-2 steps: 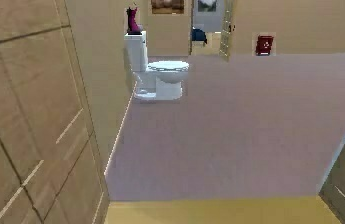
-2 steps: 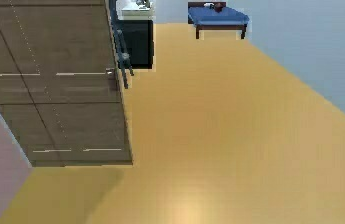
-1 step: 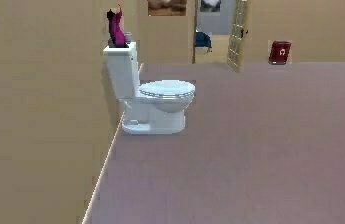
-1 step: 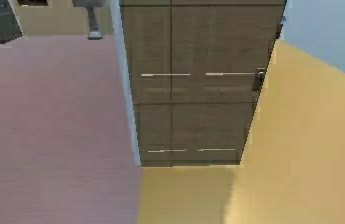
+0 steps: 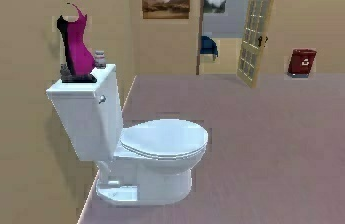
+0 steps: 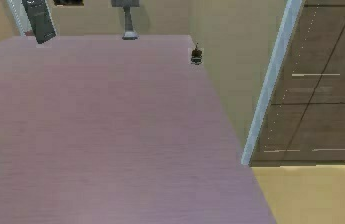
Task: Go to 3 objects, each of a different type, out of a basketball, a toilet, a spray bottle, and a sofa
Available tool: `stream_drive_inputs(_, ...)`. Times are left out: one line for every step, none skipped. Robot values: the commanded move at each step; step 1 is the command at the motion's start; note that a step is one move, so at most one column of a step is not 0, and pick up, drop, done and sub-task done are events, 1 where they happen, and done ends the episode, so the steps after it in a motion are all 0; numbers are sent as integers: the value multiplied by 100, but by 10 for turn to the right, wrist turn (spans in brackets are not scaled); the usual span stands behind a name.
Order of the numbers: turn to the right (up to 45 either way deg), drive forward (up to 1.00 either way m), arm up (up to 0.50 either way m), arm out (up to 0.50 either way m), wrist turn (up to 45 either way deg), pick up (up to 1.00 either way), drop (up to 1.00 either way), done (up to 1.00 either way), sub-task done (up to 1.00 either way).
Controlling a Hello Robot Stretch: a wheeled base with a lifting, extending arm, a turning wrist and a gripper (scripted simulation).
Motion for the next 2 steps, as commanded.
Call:
stream_drive_inputs(-60, 0, 0, 0, 0, 0, 0, 0, 0)
stream_drive_inputs(0, 40, 0, 0, 0, 0, 0, 0, 0)
